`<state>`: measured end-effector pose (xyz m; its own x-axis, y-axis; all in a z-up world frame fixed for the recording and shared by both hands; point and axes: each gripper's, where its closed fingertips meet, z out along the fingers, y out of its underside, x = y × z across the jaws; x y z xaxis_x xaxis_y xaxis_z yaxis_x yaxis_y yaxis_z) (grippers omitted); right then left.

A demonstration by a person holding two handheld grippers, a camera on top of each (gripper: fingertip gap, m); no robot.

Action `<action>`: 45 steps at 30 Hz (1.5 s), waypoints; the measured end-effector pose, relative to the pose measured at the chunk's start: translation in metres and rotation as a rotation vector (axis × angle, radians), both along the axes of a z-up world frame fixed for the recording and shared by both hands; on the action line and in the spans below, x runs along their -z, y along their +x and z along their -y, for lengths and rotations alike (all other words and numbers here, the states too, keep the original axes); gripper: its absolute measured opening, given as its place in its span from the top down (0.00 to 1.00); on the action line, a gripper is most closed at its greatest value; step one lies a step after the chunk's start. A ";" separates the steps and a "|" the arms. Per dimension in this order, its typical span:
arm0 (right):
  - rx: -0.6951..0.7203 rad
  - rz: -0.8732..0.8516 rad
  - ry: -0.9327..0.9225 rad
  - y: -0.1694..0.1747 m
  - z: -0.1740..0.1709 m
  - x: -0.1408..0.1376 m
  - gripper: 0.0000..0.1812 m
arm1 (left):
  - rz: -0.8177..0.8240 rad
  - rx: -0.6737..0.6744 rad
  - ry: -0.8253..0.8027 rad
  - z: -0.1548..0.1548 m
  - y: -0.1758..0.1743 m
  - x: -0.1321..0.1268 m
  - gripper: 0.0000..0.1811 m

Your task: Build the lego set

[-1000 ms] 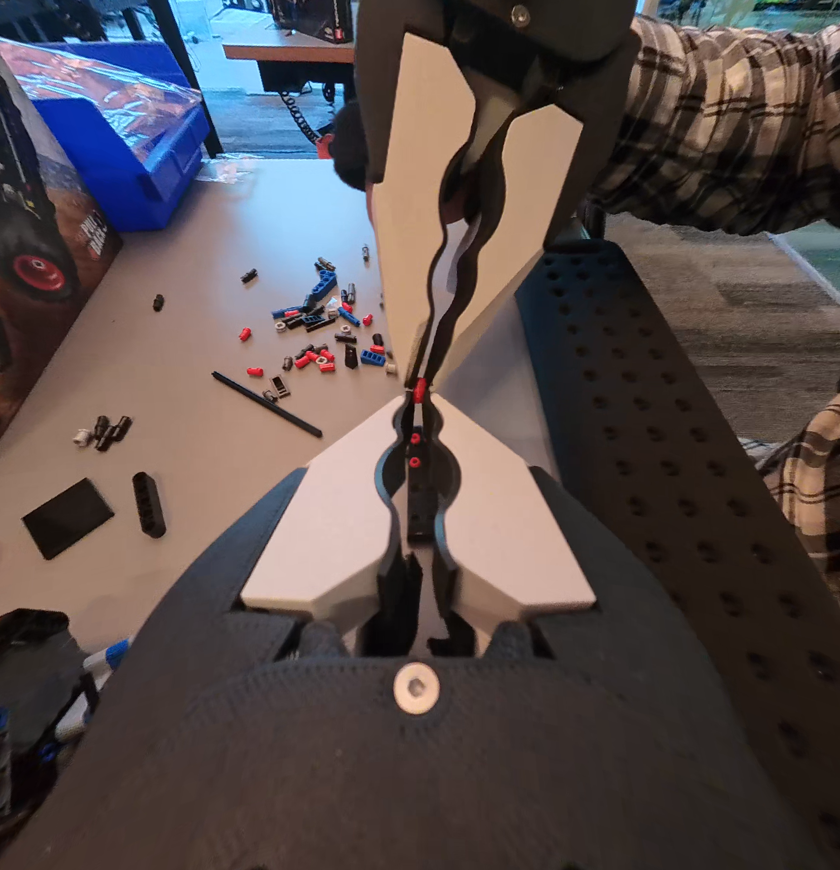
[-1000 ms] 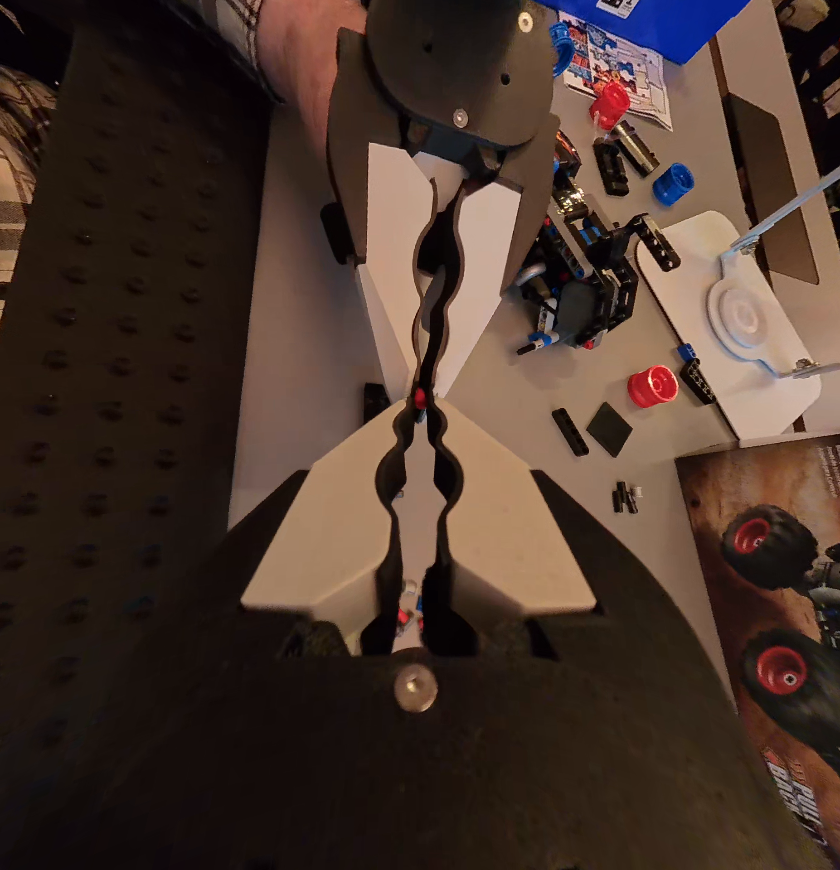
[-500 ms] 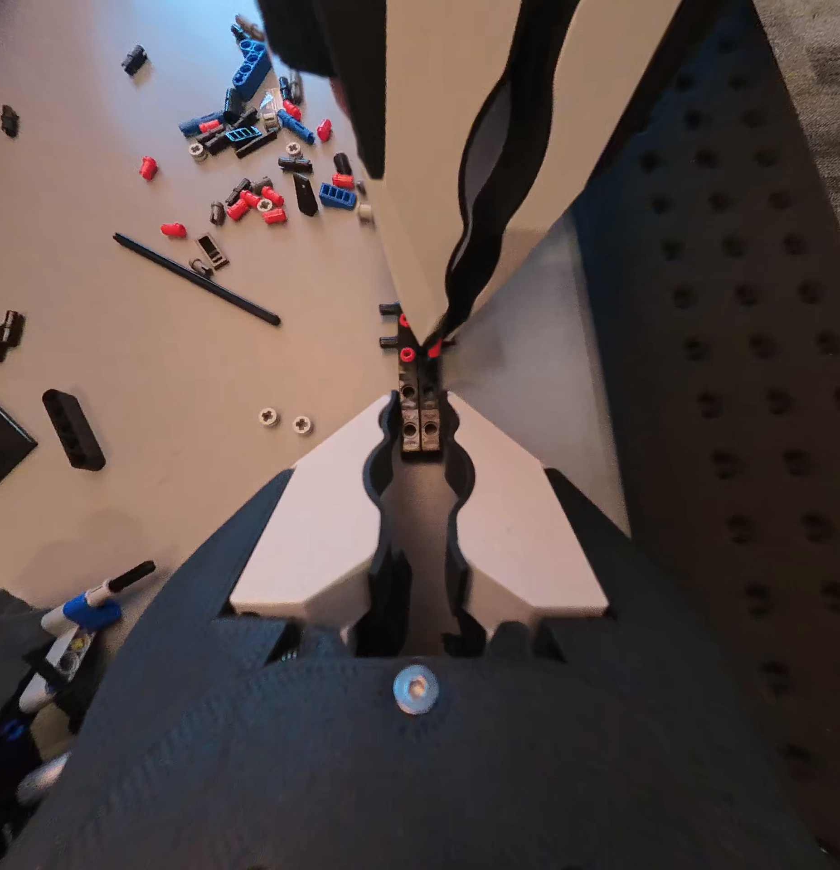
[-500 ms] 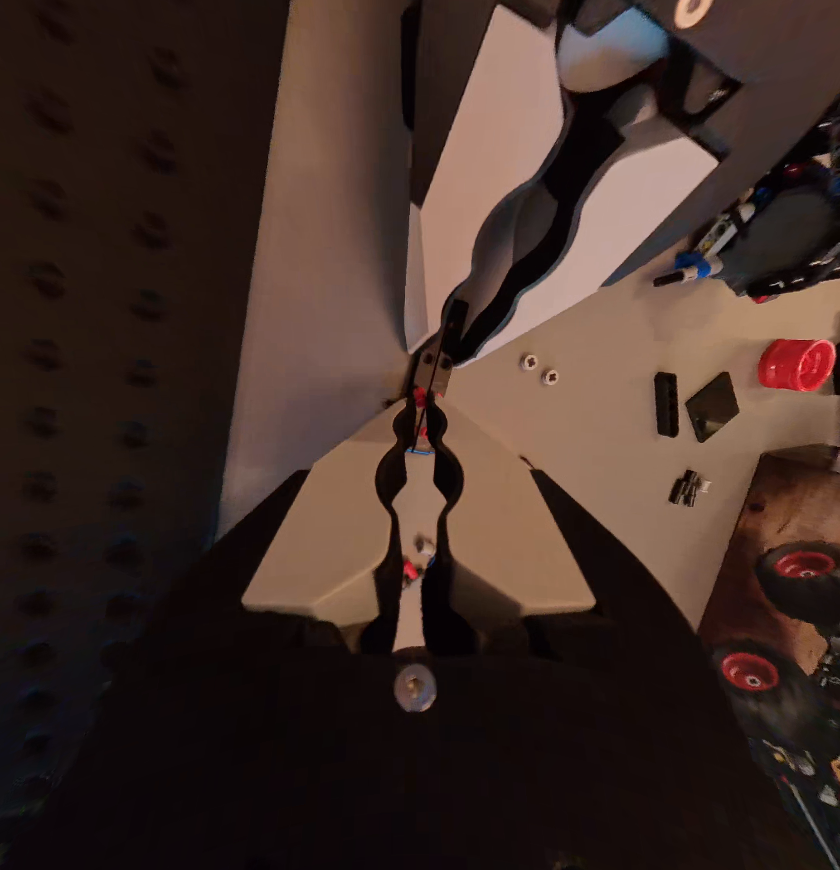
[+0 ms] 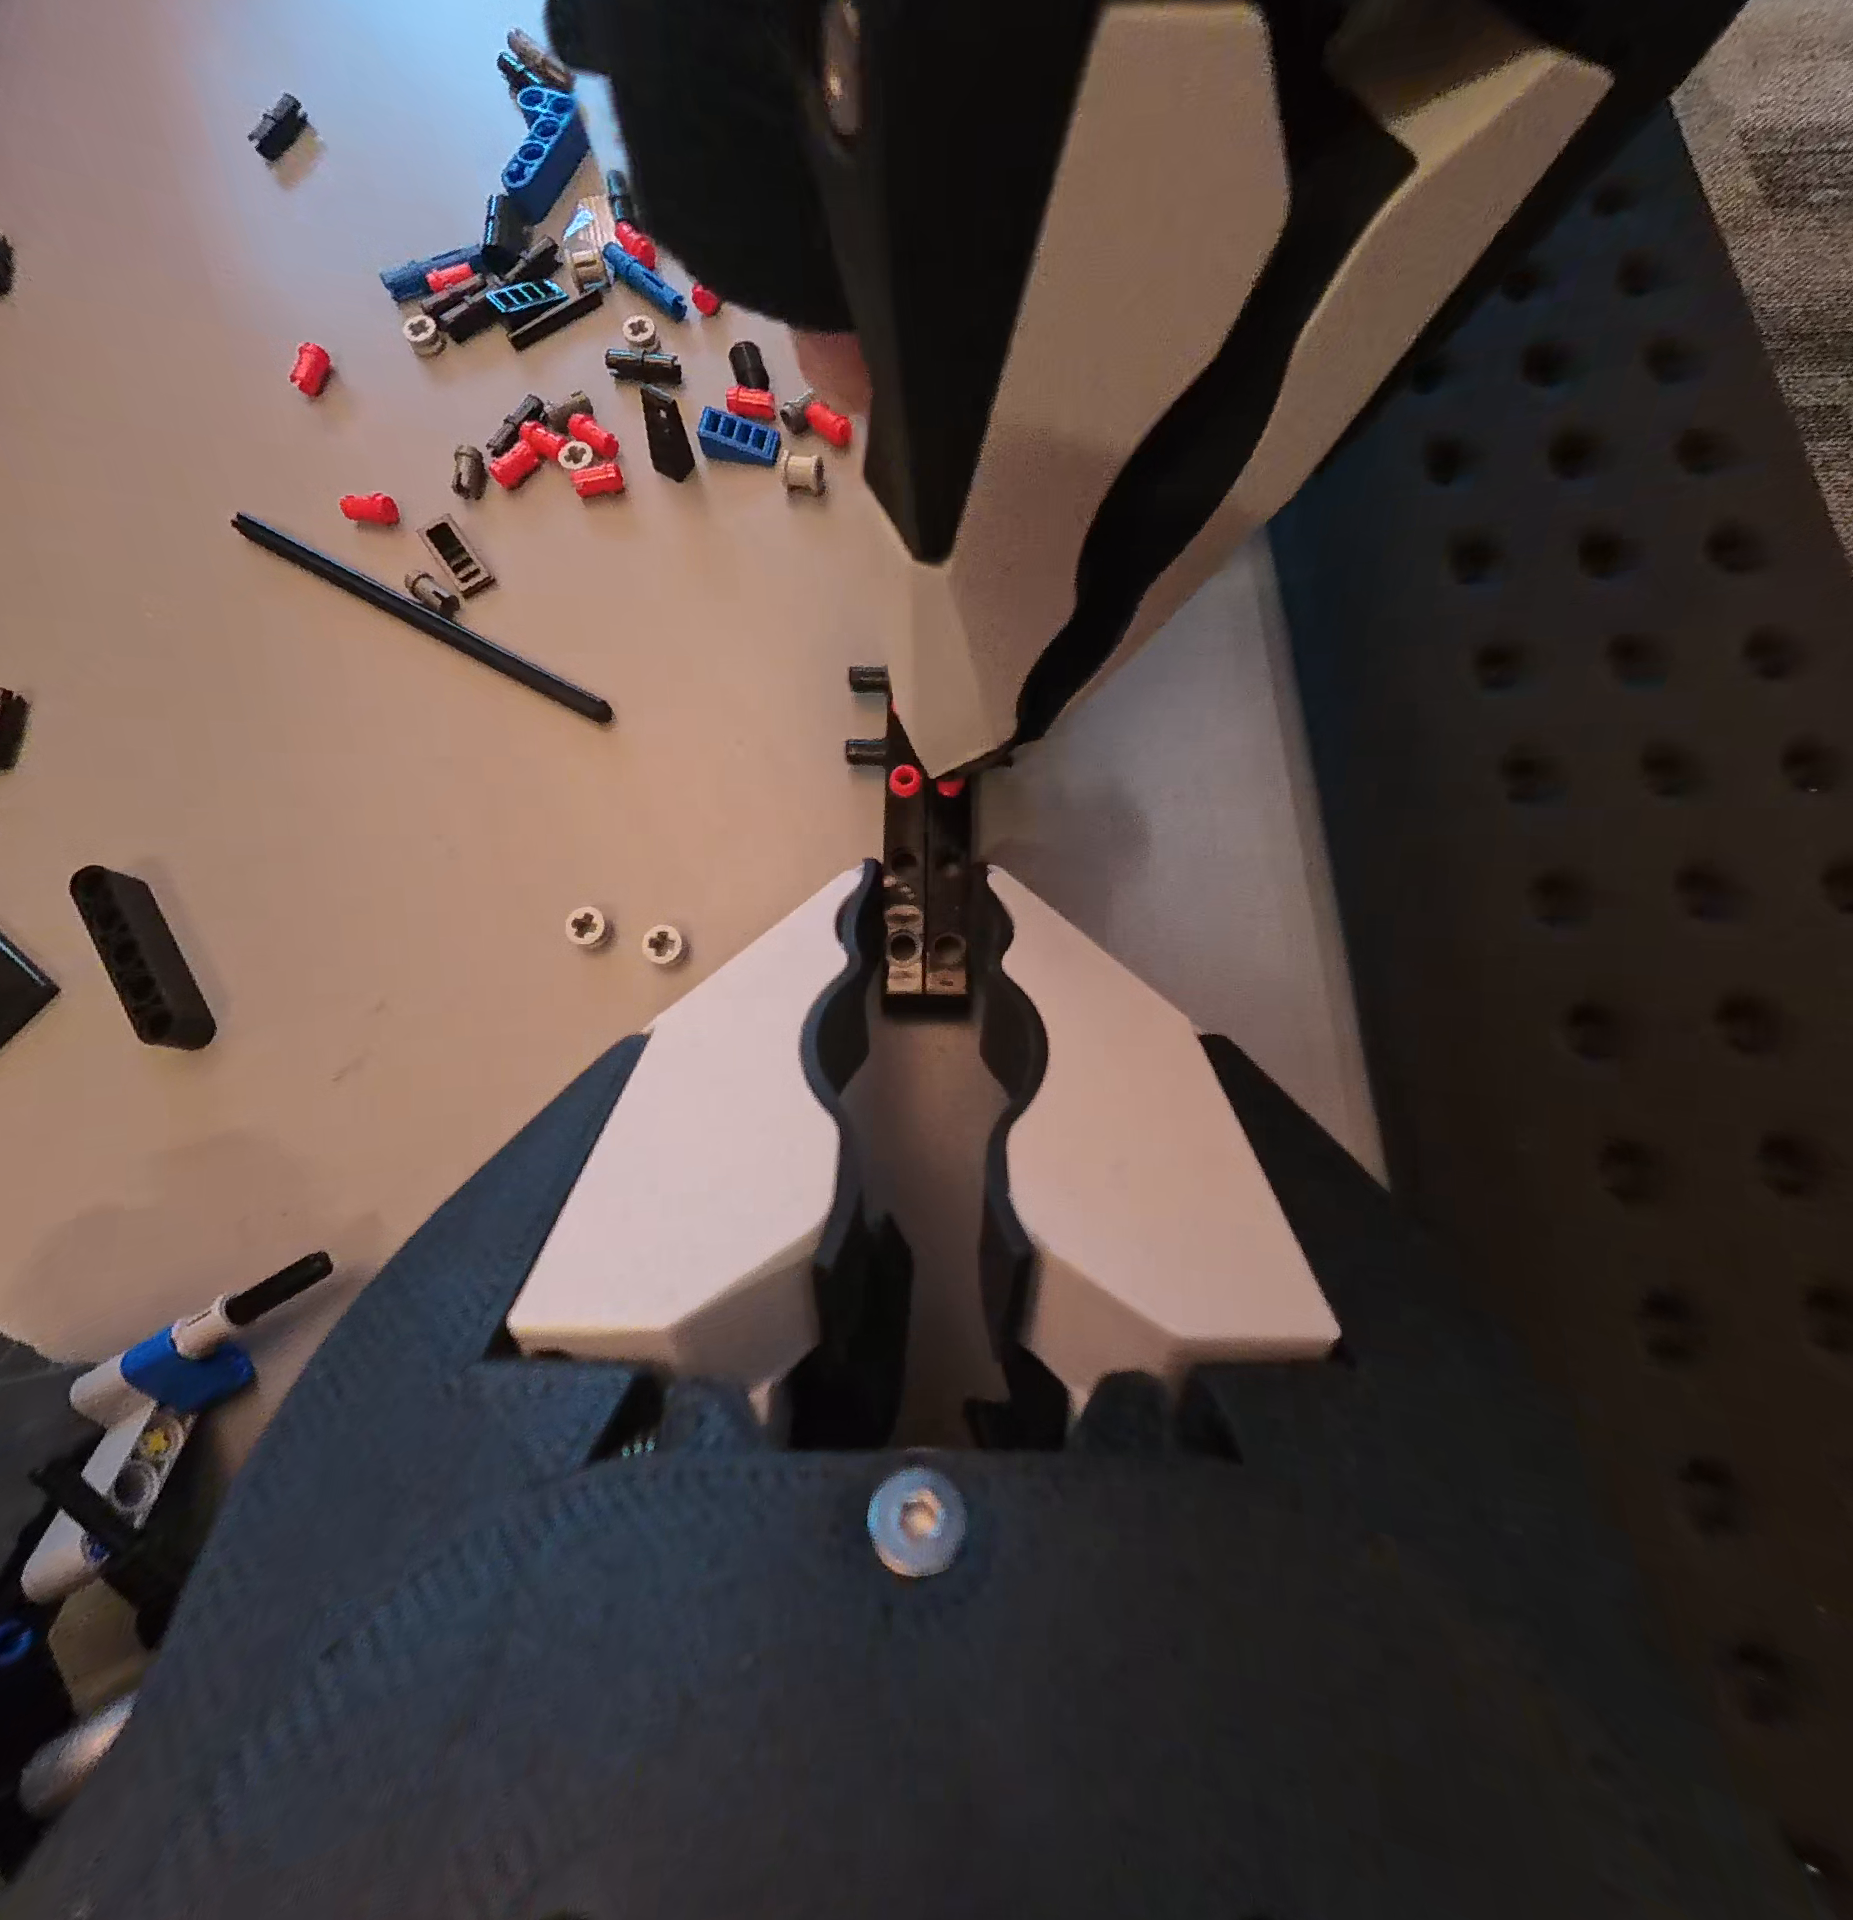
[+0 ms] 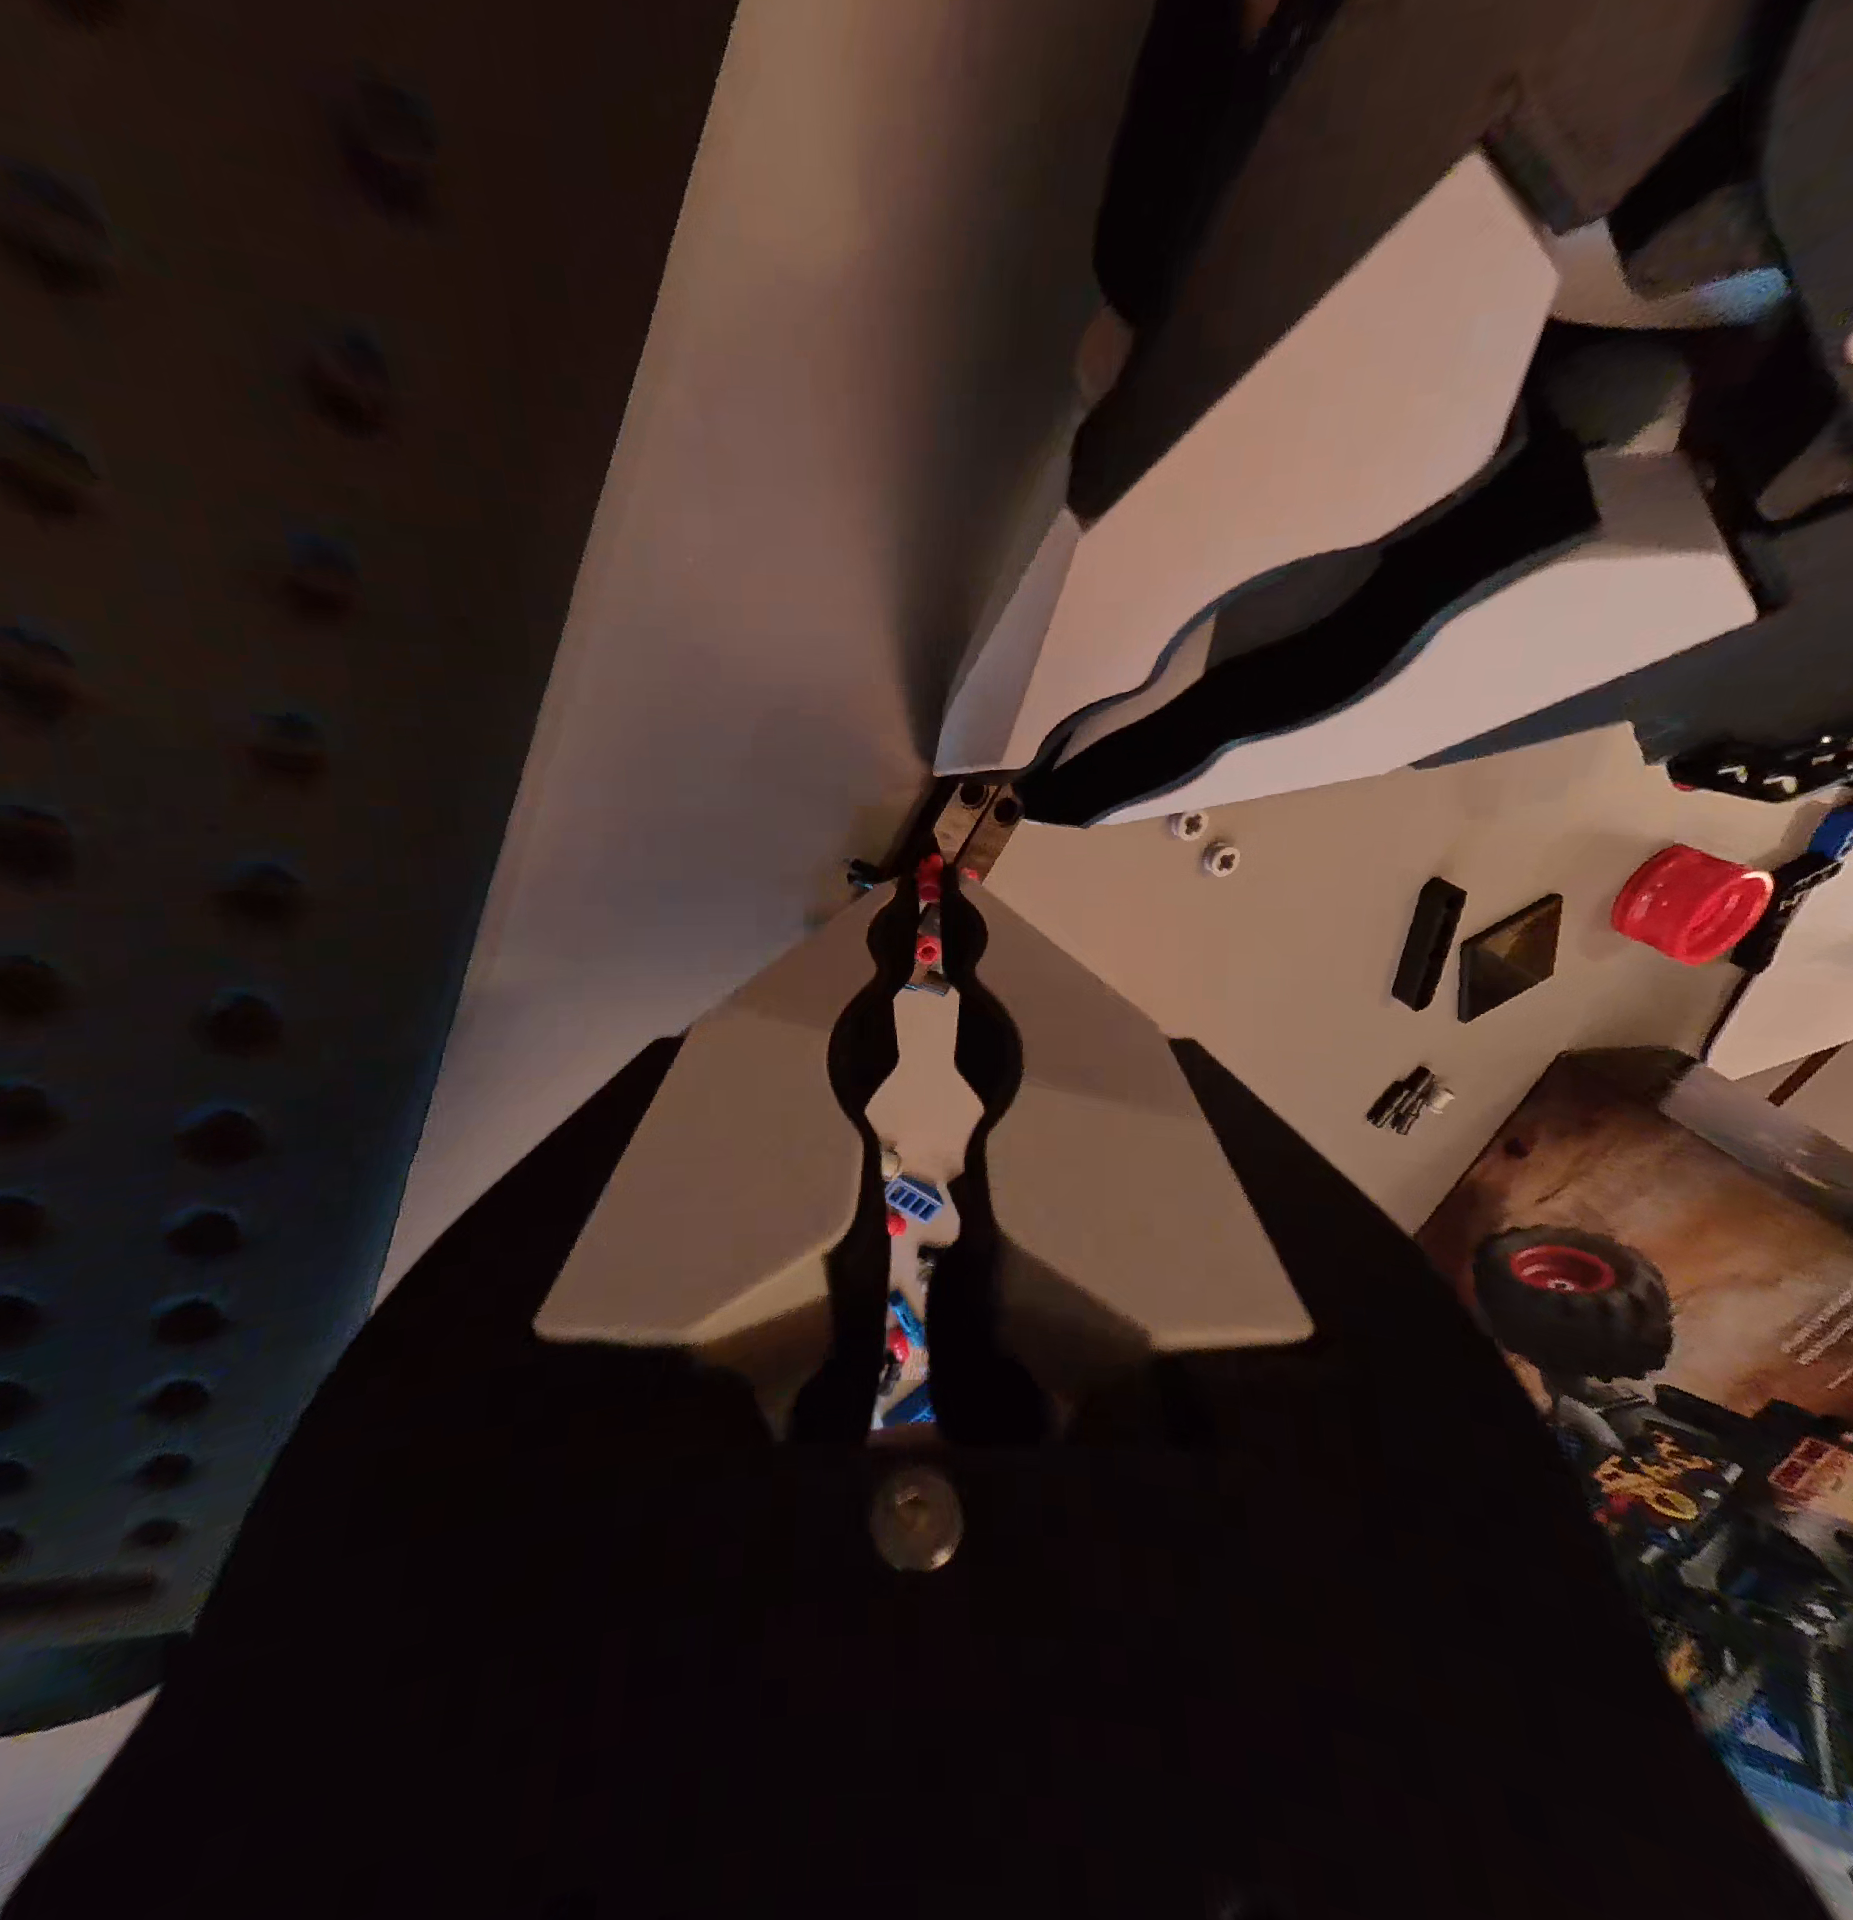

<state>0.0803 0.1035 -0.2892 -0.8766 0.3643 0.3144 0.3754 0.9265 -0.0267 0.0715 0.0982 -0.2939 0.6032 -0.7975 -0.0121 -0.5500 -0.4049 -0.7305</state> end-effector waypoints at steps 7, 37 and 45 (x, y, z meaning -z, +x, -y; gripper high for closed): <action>-0.032 0.036 -0.014 0.003 0.001 0.001 0.99 | 0.002 0.006 -0.004 0.000 0.001 0.000 0.92; -0.241 0.289 0.071 0.014 0.004 0.000 1.00 | 0.021 0.023 -0.029 0.001 0.002 0.000 0.92; -0.258 0.340 0.050 0.016 0.005 -0.001 1.00 | 0.023 0.026 -0.032 0.001 0.003 0.000 0.92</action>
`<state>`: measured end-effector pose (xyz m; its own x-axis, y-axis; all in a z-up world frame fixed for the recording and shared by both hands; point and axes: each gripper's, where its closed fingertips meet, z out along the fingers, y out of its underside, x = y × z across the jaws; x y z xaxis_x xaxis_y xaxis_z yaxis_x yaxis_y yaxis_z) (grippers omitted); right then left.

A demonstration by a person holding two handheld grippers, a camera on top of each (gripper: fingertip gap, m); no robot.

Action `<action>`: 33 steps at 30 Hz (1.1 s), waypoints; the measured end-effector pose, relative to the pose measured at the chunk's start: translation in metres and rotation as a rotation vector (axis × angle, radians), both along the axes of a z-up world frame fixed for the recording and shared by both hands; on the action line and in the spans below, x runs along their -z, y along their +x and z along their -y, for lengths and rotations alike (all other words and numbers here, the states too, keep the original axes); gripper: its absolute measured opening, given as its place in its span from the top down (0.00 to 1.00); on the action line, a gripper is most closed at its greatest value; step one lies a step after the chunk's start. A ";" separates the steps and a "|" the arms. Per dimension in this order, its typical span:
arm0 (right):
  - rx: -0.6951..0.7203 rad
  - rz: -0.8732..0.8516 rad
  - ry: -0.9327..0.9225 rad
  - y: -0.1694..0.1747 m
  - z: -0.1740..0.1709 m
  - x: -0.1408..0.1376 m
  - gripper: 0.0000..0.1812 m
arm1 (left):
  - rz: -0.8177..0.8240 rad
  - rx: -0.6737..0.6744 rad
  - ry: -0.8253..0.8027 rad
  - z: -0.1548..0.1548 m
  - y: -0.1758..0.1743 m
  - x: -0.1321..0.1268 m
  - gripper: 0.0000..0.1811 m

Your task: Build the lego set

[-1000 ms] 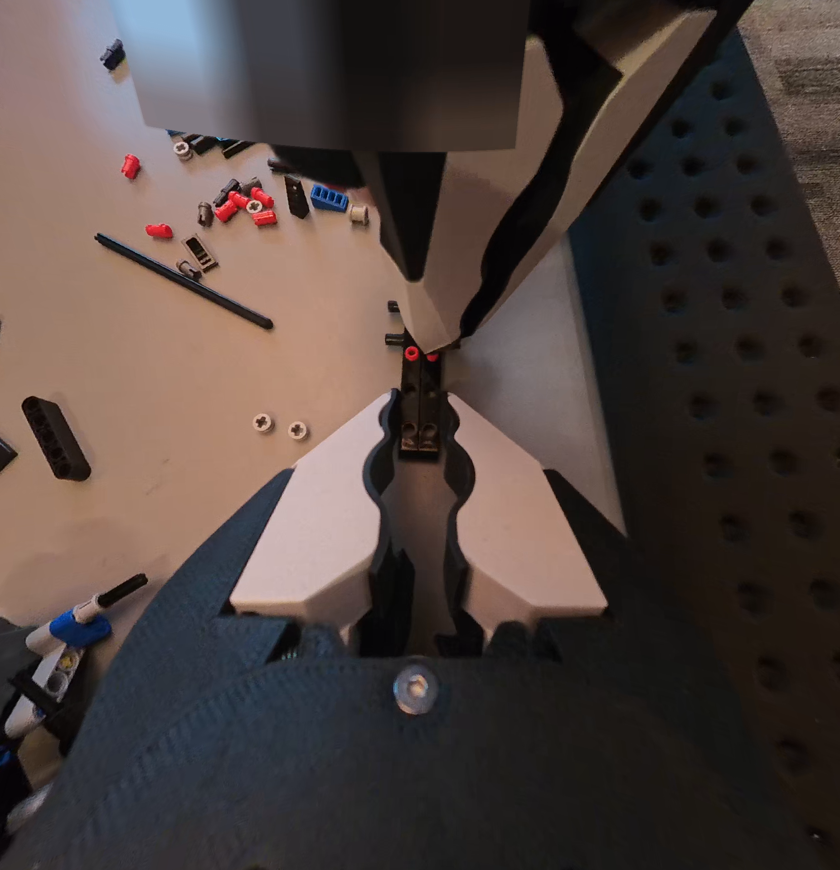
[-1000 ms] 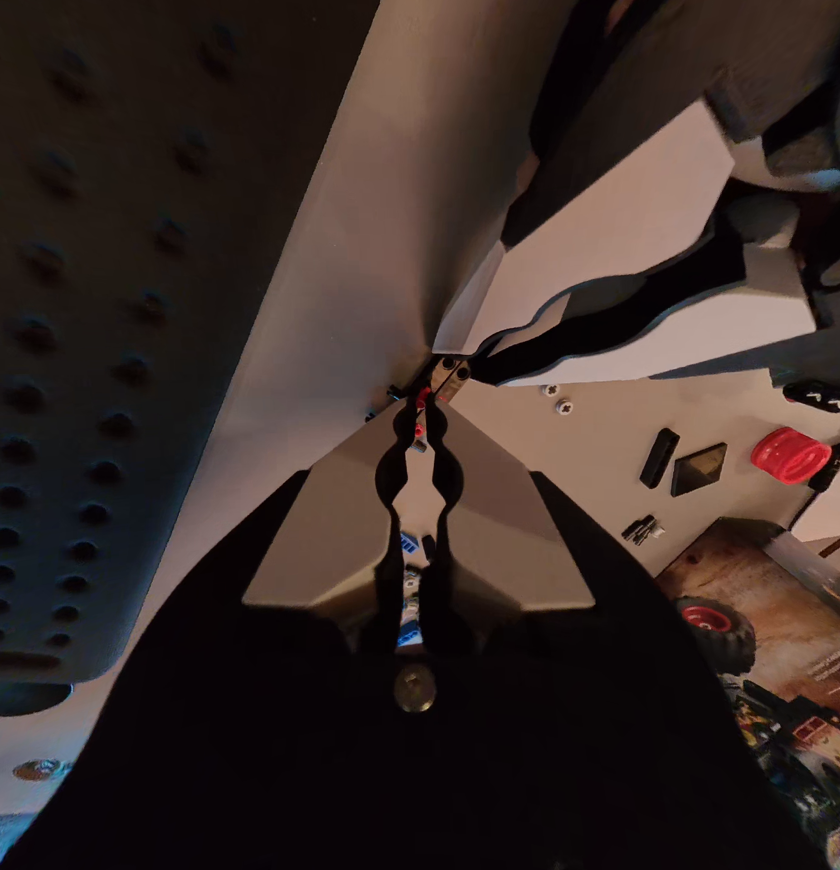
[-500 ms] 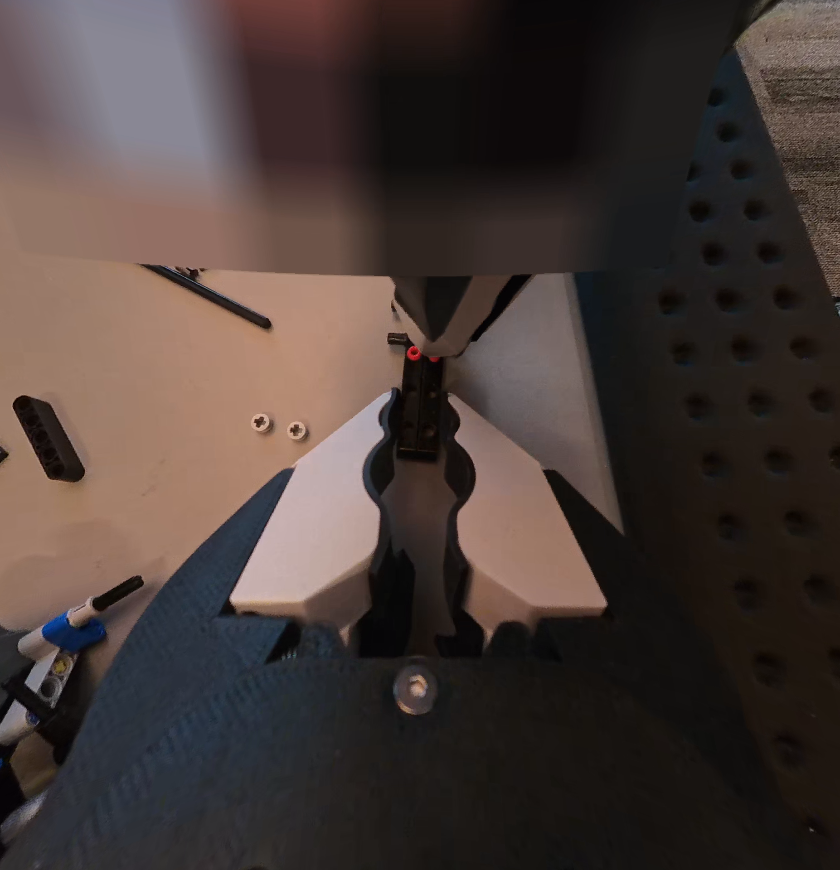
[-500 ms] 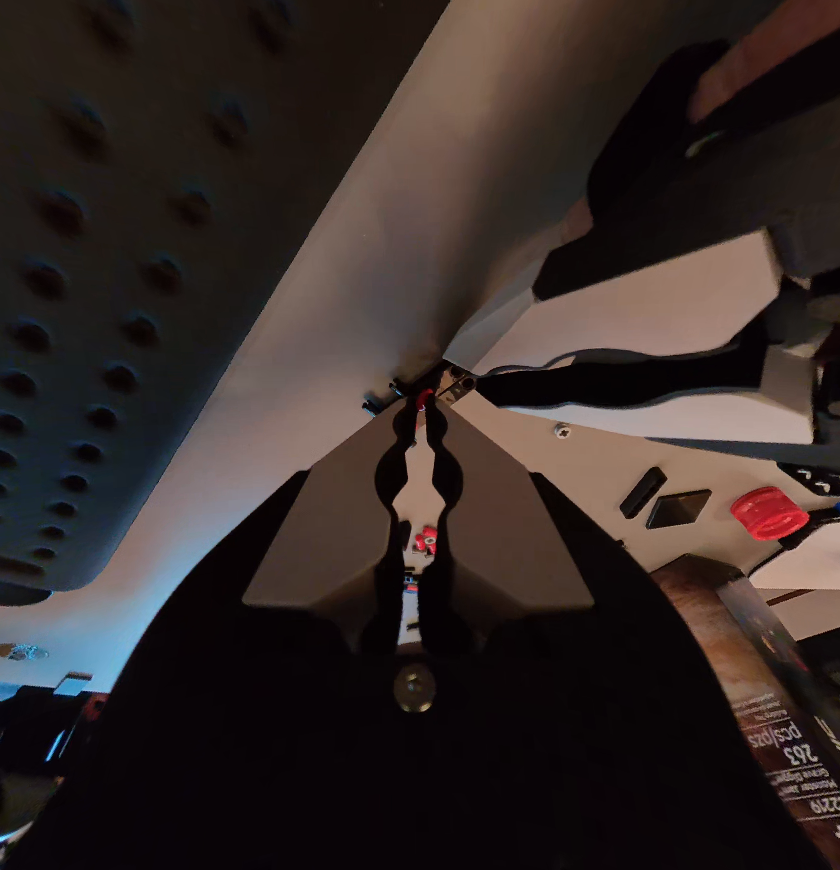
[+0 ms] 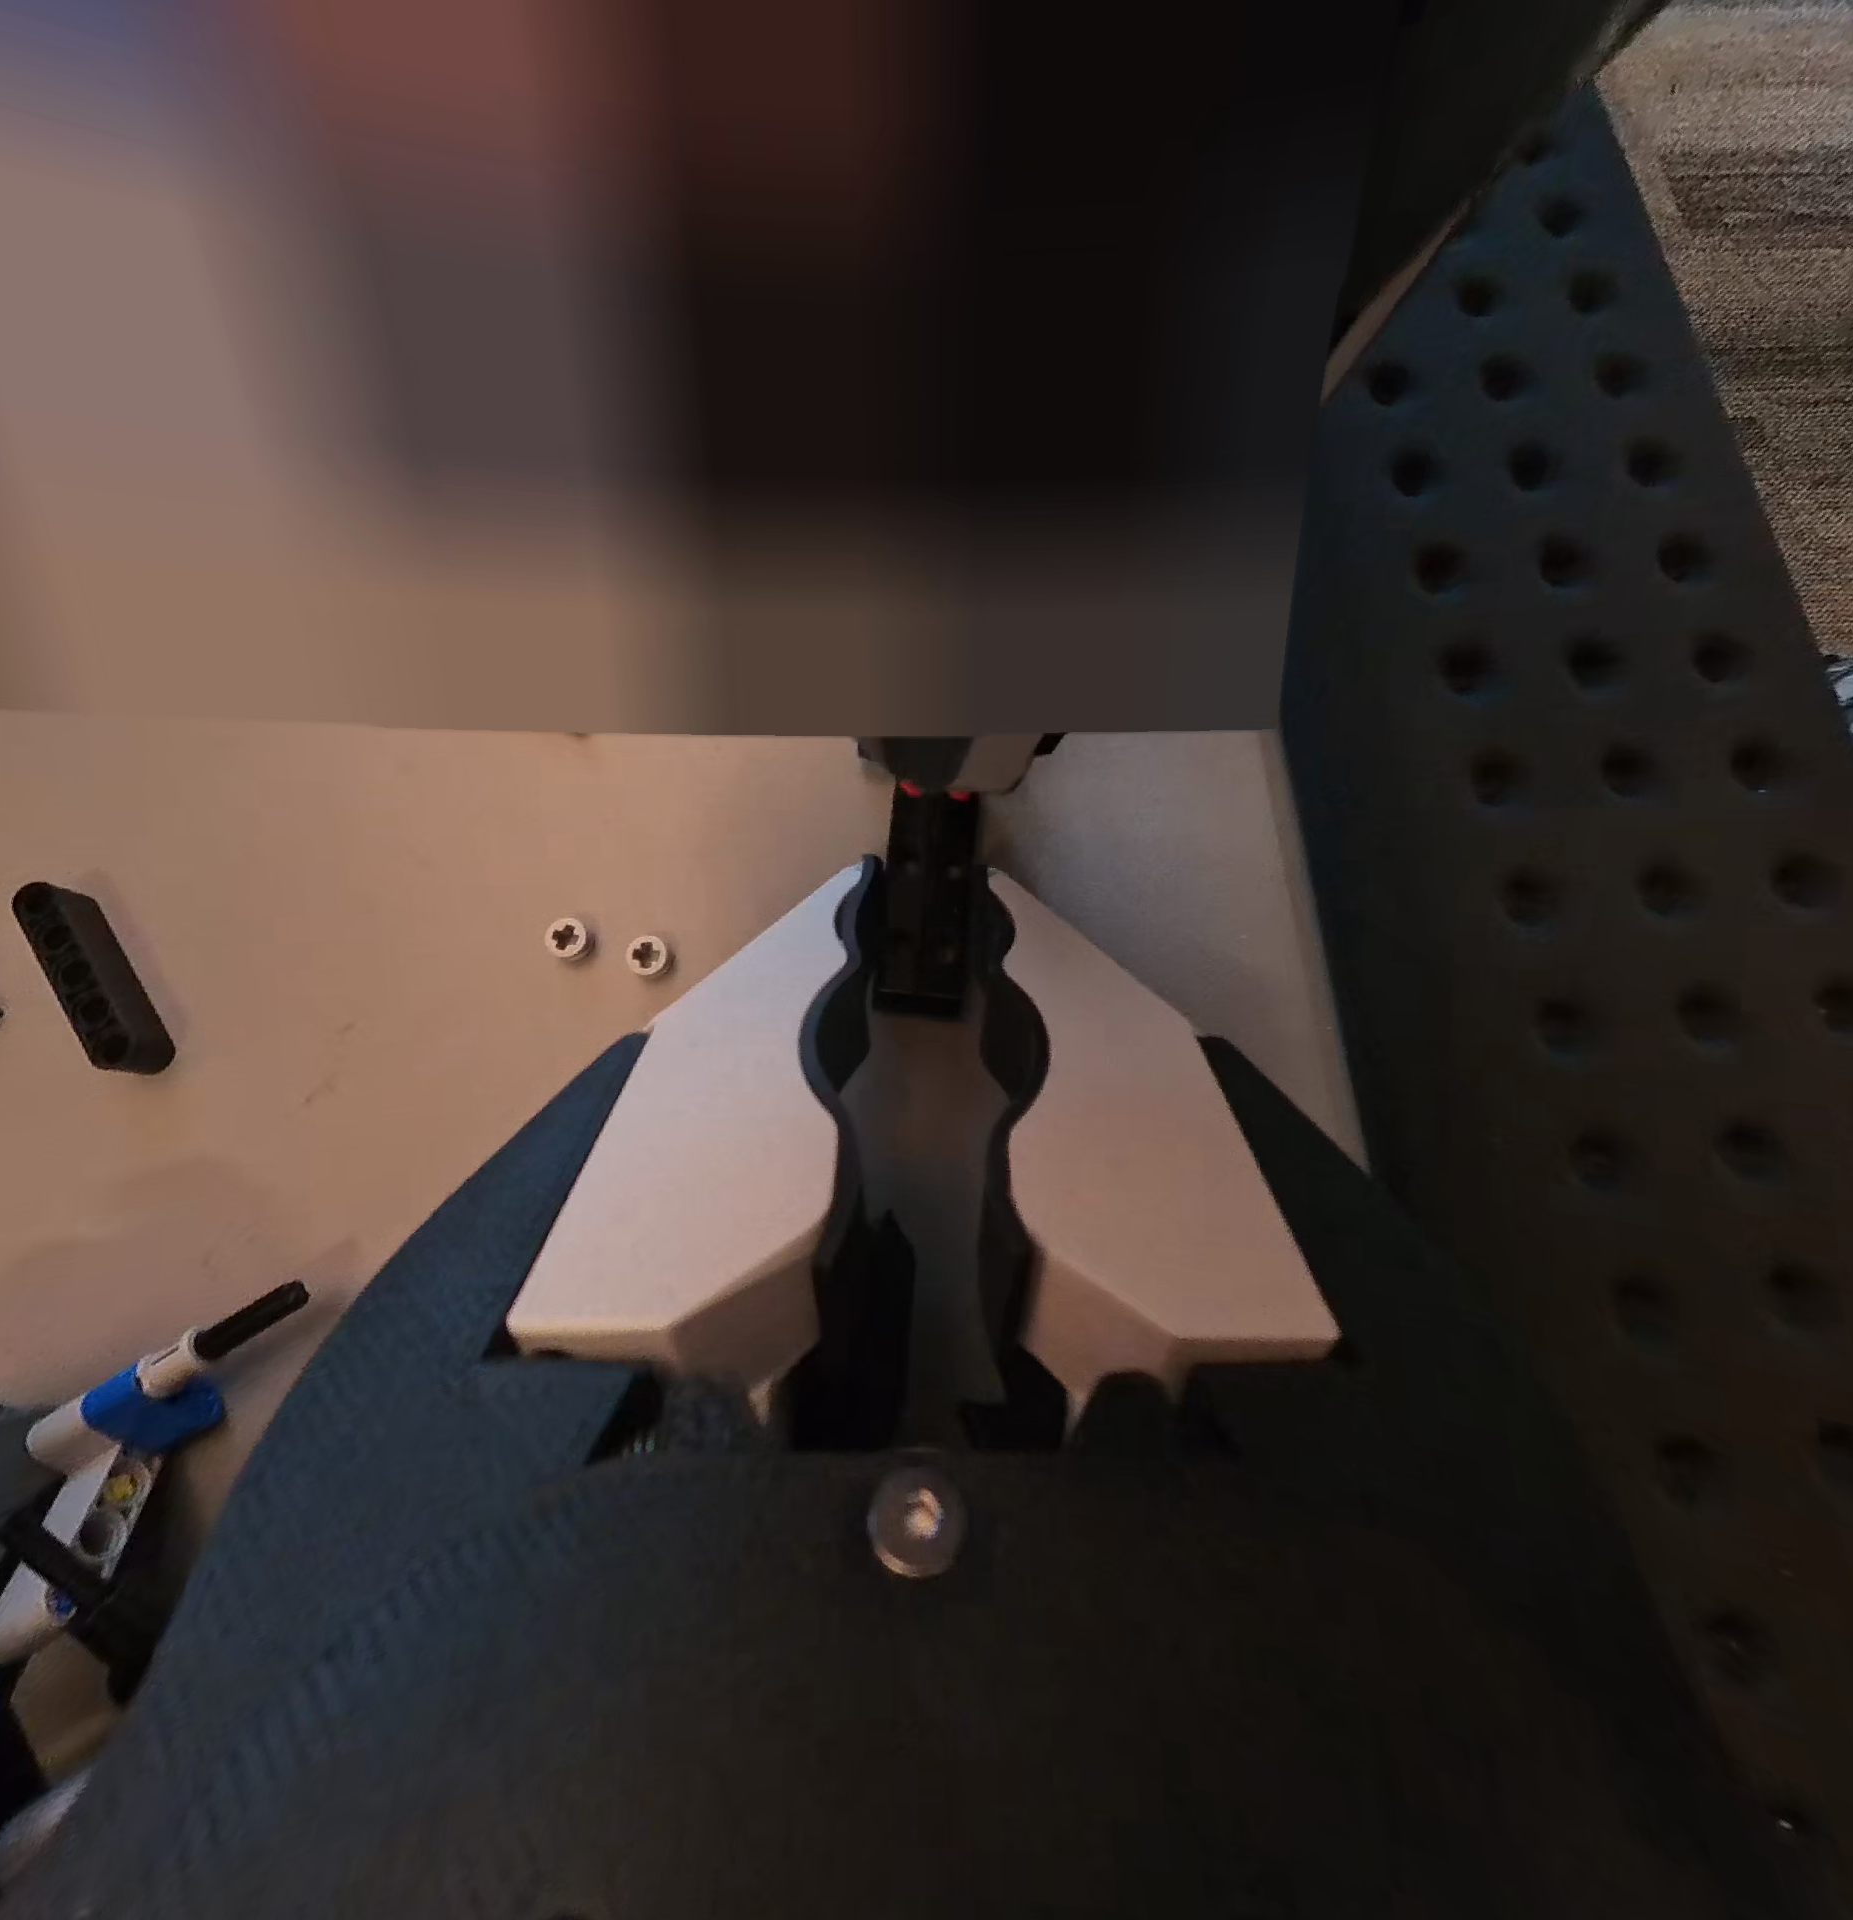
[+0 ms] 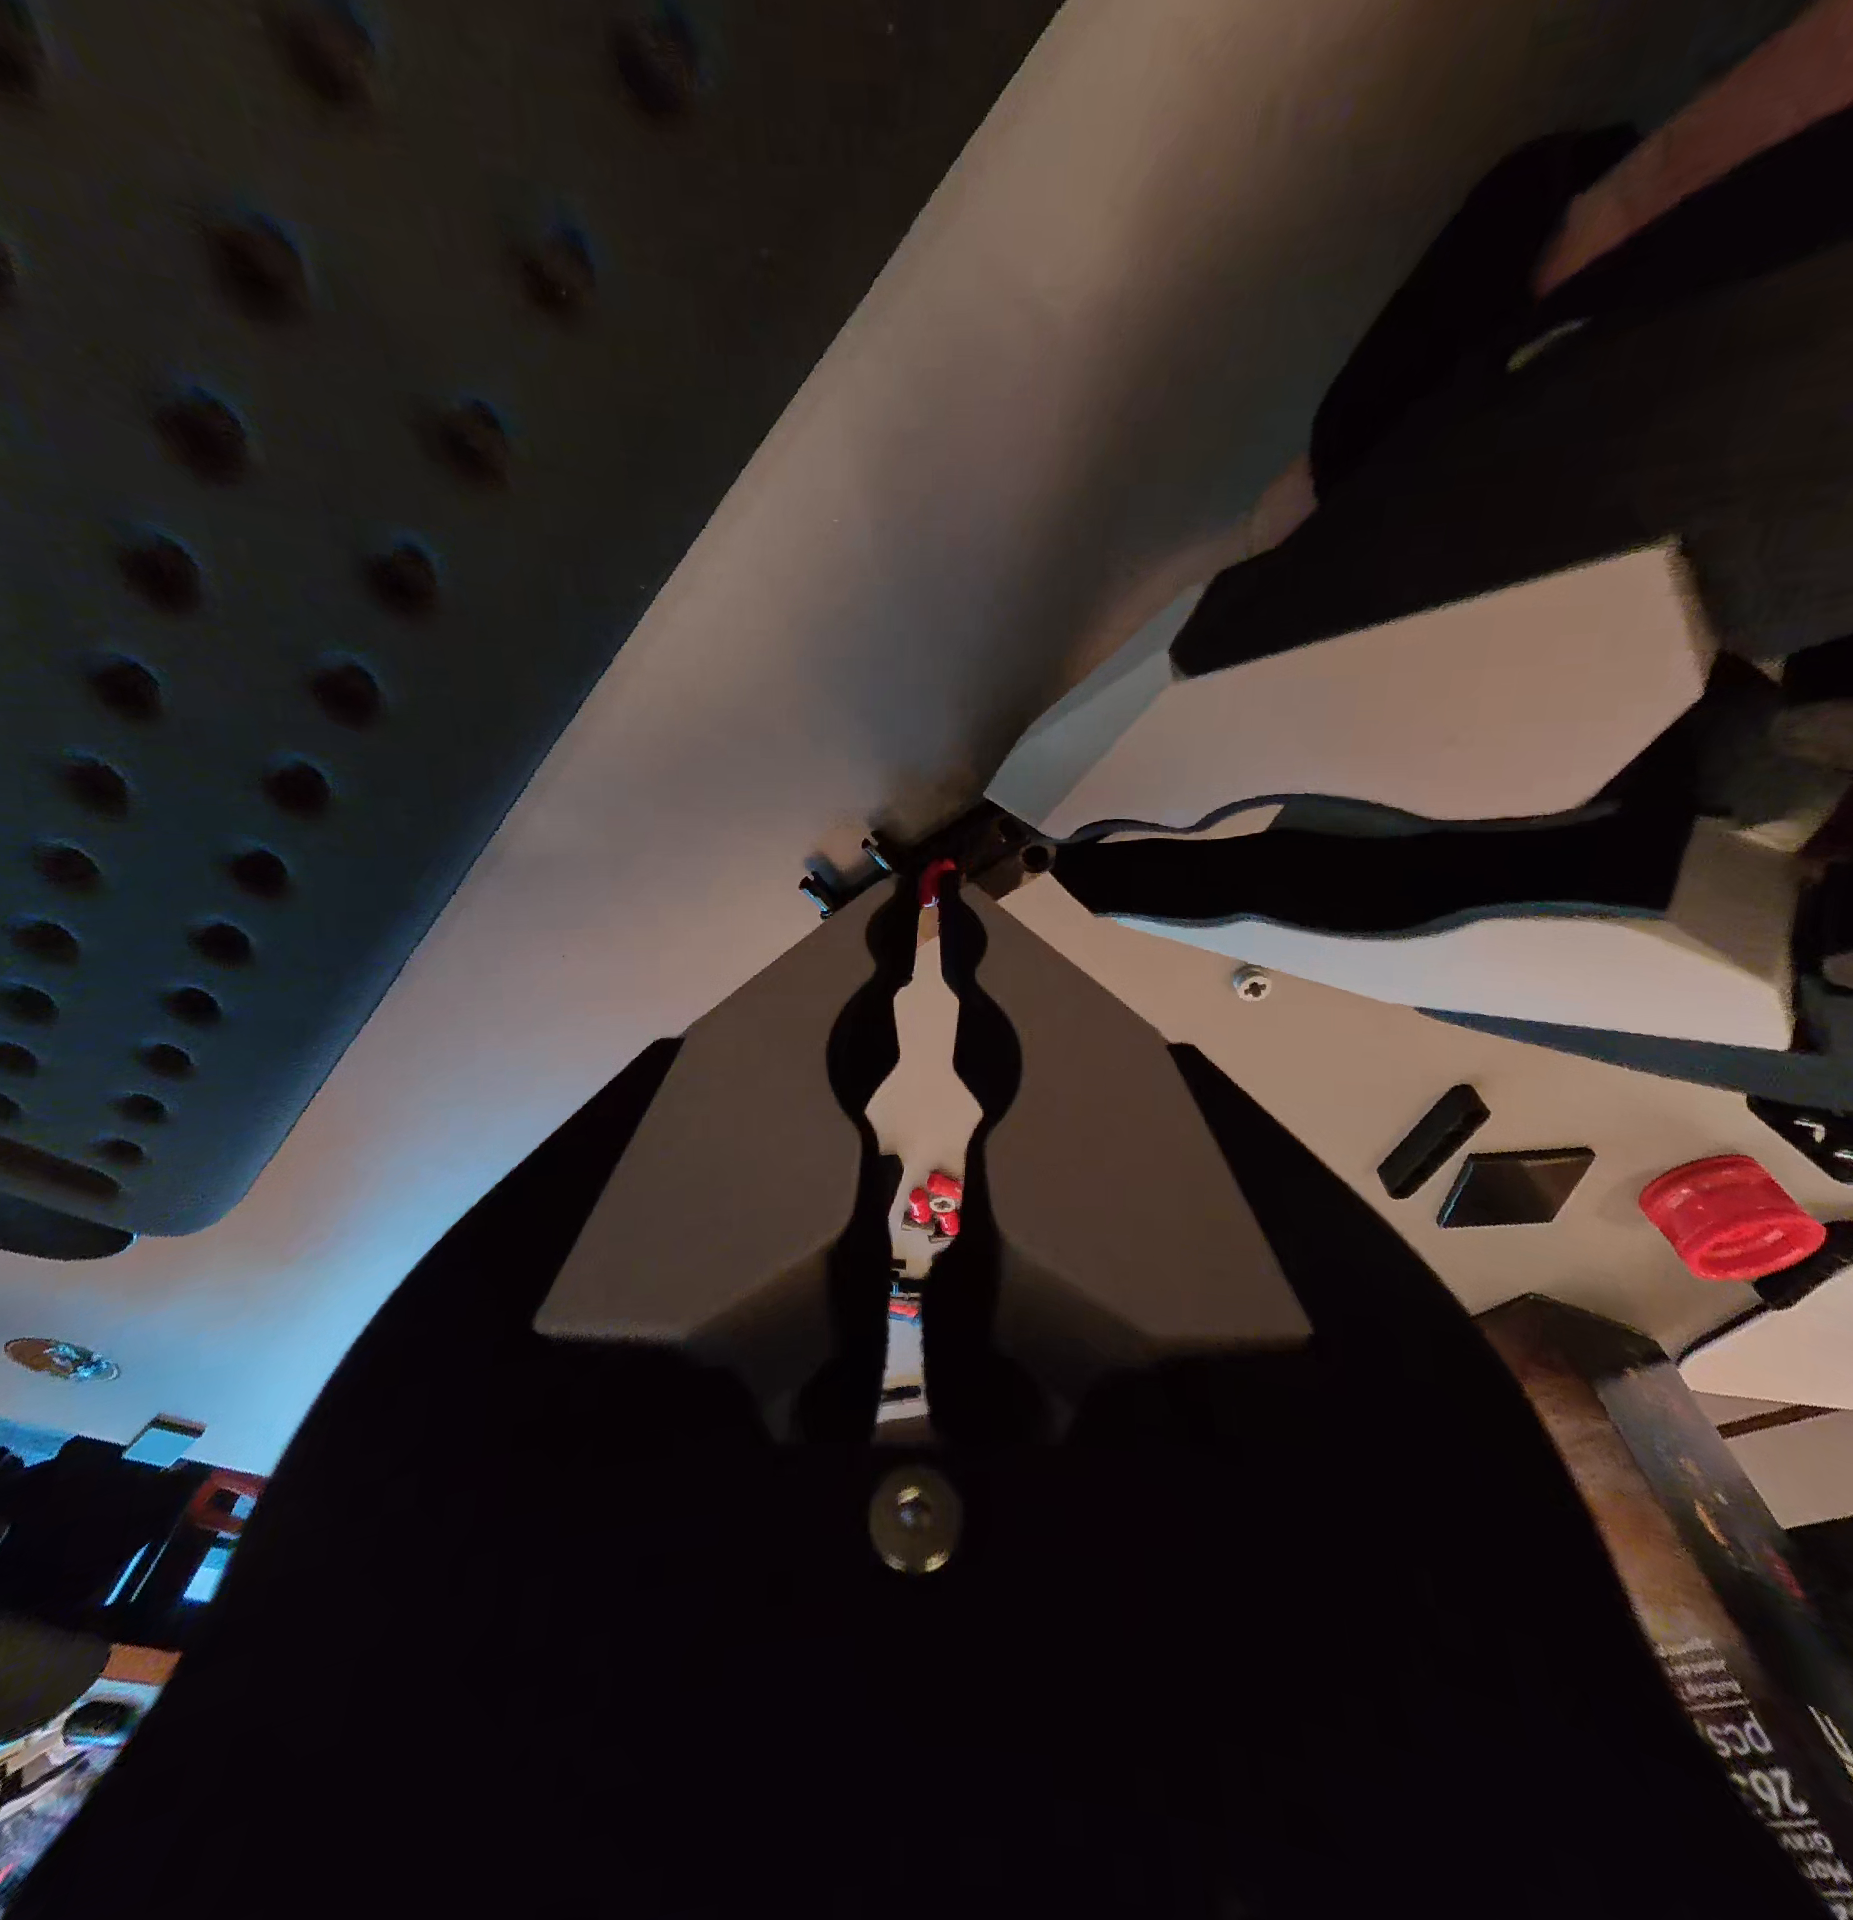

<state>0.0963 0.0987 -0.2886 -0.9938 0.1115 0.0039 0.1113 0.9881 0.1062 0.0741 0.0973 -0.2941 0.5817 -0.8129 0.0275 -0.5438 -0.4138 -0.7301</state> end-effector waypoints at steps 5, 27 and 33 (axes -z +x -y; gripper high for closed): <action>-0.010 0.030 -0.008 0.002 0.001 0.000 1.00 | 0.001 0.005 -0.001 0.000 0.001 0.000 0.92; 0.216 0.020 -0.201 0.003 0.003 0.001 0.99 | 0.013 -0.004 -0.031 0.003 0.001 -0.001 0.91; 0.160 0.039 -0.143 0.003 0.004 0.001 0.99 | -0.009 0.000 -0.049 0.010 -0.007 0.000 0.92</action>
<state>0.0997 0.0943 -0.2898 -0.9624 0.2648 -0.0611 0.2667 0.9634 -0.0265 0.0672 0.0871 -0.2936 0.5820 -0.8109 0.0619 -0.5504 -0.4487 -0.7041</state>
